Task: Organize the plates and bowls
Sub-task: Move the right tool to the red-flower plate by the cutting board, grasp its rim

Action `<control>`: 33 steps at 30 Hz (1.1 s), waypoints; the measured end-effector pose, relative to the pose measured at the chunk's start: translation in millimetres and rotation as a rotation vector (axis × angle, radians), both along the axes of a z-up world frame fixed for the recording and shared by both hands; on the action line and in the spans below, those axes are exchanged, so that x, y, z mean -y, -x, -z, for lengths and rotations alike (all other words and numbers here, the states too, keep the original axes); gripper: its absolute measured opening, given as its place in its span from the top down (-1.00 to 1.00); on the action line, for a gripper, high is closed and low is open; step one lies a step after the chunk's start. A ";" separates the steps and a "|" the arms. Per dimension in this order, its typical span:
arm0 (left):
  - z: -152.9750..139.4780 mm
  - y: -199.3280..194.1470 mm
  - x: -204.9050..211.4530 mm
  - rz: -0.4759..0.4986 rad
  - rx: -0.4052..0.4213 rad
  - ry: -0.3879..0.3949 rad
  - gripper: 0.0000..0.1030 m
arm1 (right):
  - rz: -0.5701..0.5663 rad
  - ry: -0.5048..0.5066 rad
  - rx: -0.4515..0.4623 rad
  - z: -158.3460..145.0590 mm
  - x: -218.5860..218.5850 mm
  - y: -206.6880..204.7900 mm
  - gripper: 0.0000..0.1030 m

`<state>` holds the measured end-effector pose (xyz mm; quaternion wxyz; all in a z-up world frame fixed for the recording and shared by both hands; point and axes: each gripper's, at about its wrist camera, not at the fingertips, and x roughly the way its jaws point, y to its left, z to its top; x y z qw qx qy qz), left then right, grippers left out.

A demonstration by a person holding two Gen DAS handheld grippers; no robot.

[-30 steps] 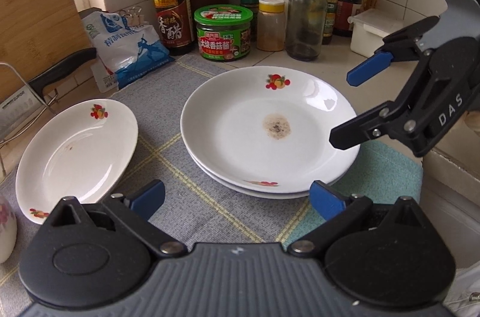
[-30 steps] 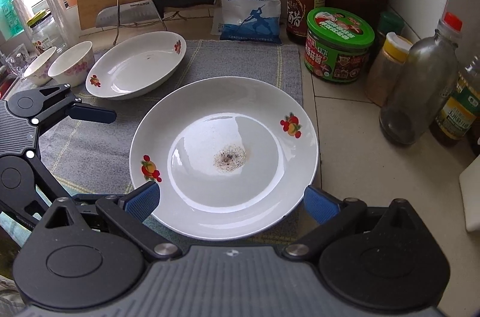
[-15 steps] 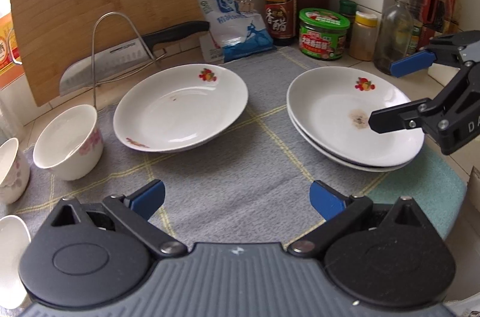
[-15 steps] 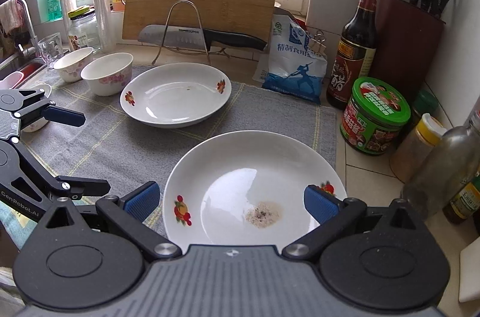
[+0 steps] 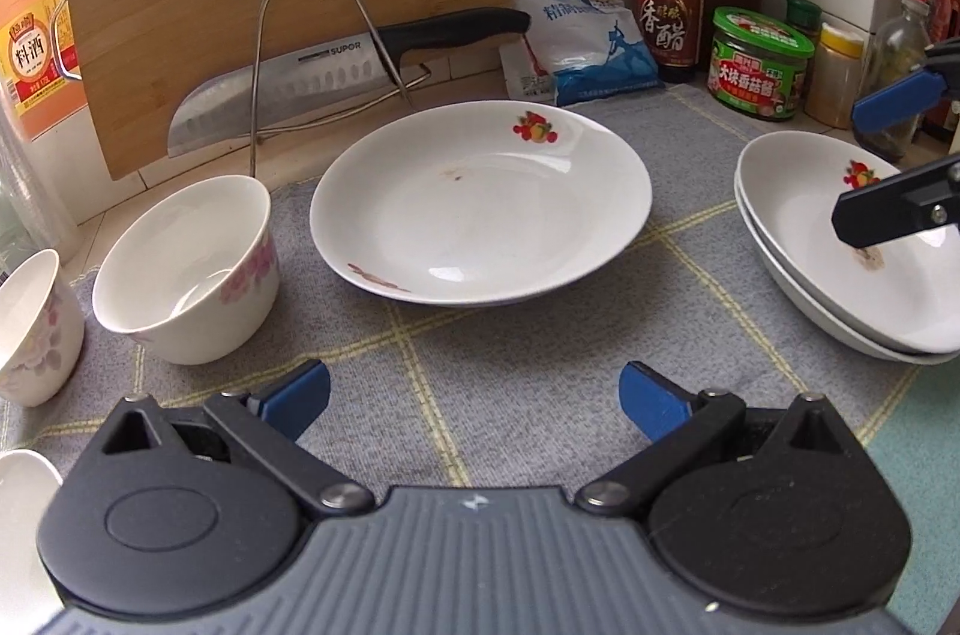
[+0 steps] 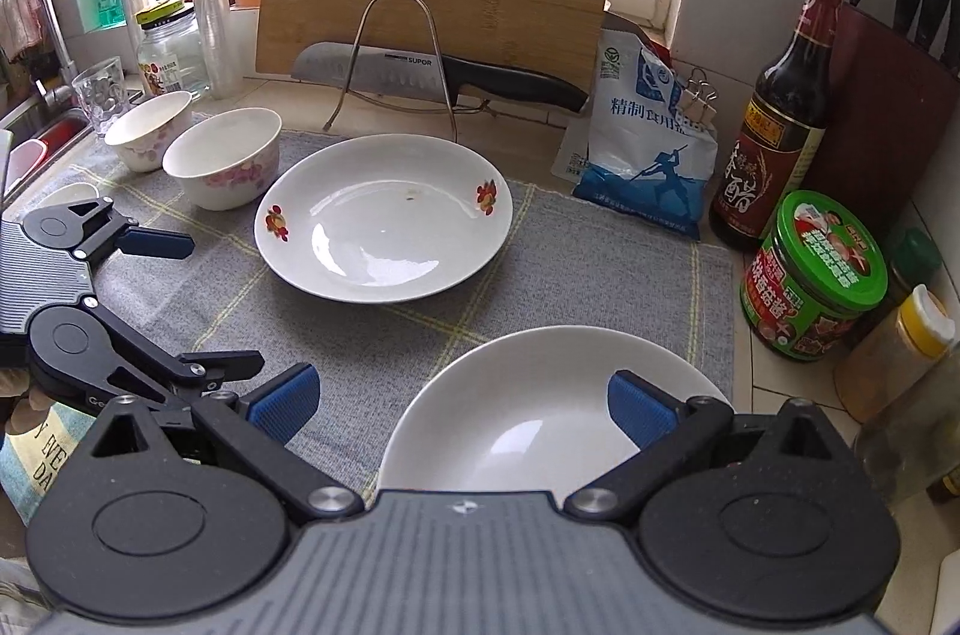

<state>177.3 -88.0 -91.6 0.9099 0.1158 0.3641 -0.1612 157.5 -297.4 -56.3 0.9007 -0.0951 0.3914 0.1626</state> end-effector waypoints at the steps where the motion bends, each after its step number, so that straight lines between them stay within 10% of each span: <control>1: 2.3 -4.7 -0.7 0.003 -0.006 0.005 -0.98 | -0.004 -0.005 -0.010 -0.1 -1.7 -5.3 -1.00; 33: 23.3 -53.6 0.6 0.020 0.018 0.113 -1.00 | -0.217 -0.034 -0.263 48.1 -44.9 -182.3 -1.00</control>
